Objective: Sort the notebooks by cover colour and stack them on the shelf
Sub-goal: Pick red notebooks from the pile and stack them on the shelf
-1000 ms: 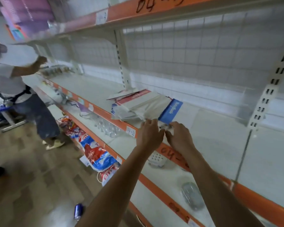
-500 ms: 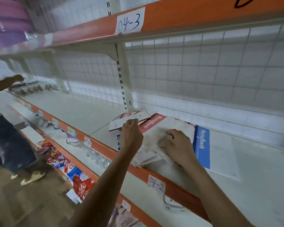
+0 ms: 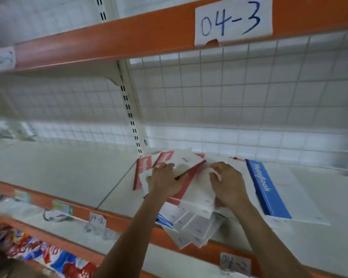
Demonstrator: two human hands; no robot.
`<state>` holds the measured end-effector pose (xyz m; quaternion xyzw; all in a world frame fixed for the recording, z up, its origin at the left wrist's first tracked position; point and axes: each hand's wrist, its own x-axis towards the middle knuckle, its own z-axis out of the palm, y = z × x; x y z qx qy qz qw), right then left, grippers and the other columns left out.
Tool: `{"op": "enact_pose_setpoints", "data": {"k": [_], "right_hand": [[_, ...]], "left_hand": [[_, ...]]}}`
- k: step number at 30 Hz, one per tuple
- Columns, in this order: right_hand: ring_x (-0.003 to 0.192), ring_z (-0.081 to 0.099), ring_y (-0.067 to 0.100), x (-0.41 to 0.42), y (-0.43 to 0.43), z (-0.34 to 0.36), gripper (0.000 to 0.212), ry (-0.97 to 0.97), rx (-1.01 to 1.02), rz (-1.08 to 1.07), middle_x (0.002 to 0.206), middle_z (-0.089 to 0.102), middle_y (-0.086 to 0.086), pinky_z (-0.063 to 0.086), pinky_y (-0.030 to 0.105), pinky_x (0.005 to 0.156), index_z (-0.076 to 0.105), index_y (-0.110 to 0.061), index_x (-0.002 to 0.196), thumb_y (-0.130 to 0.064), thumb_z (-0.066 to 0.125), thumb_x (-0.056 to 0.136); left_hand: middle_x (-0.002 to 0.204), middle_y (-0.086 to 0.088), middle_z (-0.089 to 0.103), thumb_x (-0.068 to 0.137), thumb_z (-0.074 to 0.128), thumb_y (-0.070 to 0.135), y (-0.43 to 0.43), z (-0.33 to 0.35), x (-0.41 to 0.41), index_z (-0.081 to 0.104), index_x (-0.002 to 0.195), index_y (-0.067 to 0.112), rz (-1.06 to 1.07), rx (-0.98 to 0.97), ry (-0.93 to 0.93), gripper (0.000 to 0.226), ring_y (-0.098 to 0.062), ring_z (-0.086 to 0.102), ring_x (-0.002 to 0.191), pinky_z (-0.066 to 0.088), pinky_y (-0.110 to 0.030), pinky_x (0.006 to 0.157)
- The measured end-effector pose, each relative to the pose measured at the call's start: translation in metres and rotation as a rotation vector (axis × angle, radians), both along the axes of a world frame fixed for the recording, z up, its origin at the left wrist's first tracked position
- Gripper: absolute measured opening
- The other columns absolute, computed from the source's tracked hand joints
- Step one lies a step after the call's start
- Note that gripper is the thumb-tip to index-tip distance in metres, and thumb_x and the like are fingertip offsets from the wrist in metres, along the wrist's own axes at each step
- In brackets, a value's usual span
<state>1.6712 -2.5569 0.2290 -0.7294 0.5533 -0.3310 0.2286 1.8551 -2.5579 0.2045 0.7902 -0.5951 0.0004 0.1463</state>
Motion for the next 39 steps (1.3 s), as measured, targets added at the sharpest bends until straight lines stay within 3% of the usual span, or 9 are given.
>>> {"op": "enact_pose_setpoints", "data": {"k": [3,9,14,20,24,28,33,36,39], "right_hand": [[0.122,0.050,0.018,-0.006,0.000,0.003,0.041,-0.108,-0.011,-0.072,0.135,0.053,0.002,0.037,0.027,0.102,0.047,-0.017,0.133,-0.021,0.055,0.093],[0.130,0.043,0.019,-0.018,0.004,0.029,0.083,-0.625,0.144,-0.037,0.145,0.041,-0.001,0.036,0.029,0.100,0.016,-0.021,0.148,-0.033,0.067,0.083],[0.095,0.067,0.016,-0.036,-0.001,0.032,0.034,-0.728,0.230,0.033,0.107,0.070,-0.003,0.052,0.028,0.077,0.062,-0.016,0.117,-0.020,0.069,0.084],[0.083,0.062,0.013,-0.055,-0.003,0.023,0.016,-0.715,0.296,-0.055,0.090,0.066,-0.003,0.048,0.029,0.068,0.059,-0.023,0.100,-0.010,0.053,0.093],[0.085,0.062,0.021,-0.058,-0.007,0.018,0.021,-0.652,0.412,-0.071,0.091,0.065,0.000,0.049,0.034,0.072,0.055,-0.025,0.097,-0.007,0.045,0.096],[0.086,0.058,0.027,-0.050,-0.013,0.020,0.018,-0.720,0.500,-0.100,0.090,0.061,0.004,0.048,0.040,0.079,0.052,-0.025,0.095,-0.016,0.037,0.100],[0.094,0.065,0.028,-0.042,-0.010,0.022,0.027,-0.909,0.531,-0.086,0.101,0.069,0.010,0.053,0.040,0.087,0.060,-0.015,0.105,-0.038,0.053,0.093],[0.099,0.064,0.034,-0.050,-0.010,0.014,0.029,-0.848,0.525,-0.082,0.108,0.068,0.016,0.052,0.044,0.086,0.060,-0.002,0.115,0.003,0.047,0.090],[0.094,0.063,0.029,-0.056,-0.011,0.012,0.034,-0.833,0.578,-0.072,0.107,0.067,0.012,0.051,0.041,0.079,0.058,-0.008,0.116,0.009,0.044,0.090]], "left_hand": [[0.093,-0.005,0.065,0.099,0.038,0.031,0.005,0.018,-0.020,0.065,0.101,0.012,-0.106,-0.305,0.047,0.034,-0.020,0.063,0.083,0.051,-0.030,0.072],[0.063,0.003,0.054,0.097,0.047,0.022,0.019,0.080,-0.055,0.058,0.082,0.015,-0.188,-0.636,0.667,0.020,-0.008,0.048,0.052,0.039,-0.021,0.053],[0.089,-0.007,0.072,0.098,0.043,0.040,0.018,0.084,-0.064,0.066,0.091,0.019,-0.093,-0.423,1.176,0.032,-0.024,0.070,0.081,0.056,-0.040,0.078],[0.150,-0.028,0.024,0.083,0.028,0.076,-0.012,0.010,-0.015,0.027,0.144,0.001,0.277,0.251,0.226,0.097,-0.044,0.023,0.138,0.019,-0.054,0.113],[0.095,-0.008,0.064,0.095,0.028,0.056,-0.008,0.014,-0.018,0.063,0.102,0.005,0.147,0.167,0.099,0.062,-0.024,0.062,0.089,0.051,-0.037,0.084],[0.102,-0.010,0.064,0.101,0.031,0.023,0.008,0.054,-0.060,0.056,0.120,0.004,-0.114,0.014,-0.067,0.037,-0.021,0.063,0.080,0.053,-0.032,0.070],[0.074,-0.002,0.058,0.101,0.031,0.042,0.023,0.075,-0.106,0.062,0.096,0.009,-0.472,0.237,0.274,0.046,-0.014,0.052,0.063,0.039,-0.023,0.053],[0.098,-0.010,0.068,0.099,0.033,0.047,0.016,0.076,-0.087,0.065,0.104,0.008,-0.349,0.120,0.591,0.051,-0.021,0.061,0.082,0.049,-0.030,0.071],[0.135,-0.016,0.052,0.099,0.034,0.043,-0.006,0.048,-0.034,0.050,0.130,0.011,0.000,-0.115,0.172,0.048,-0.027,0.049,0.122,0.039,-0.040,0.102]]}}
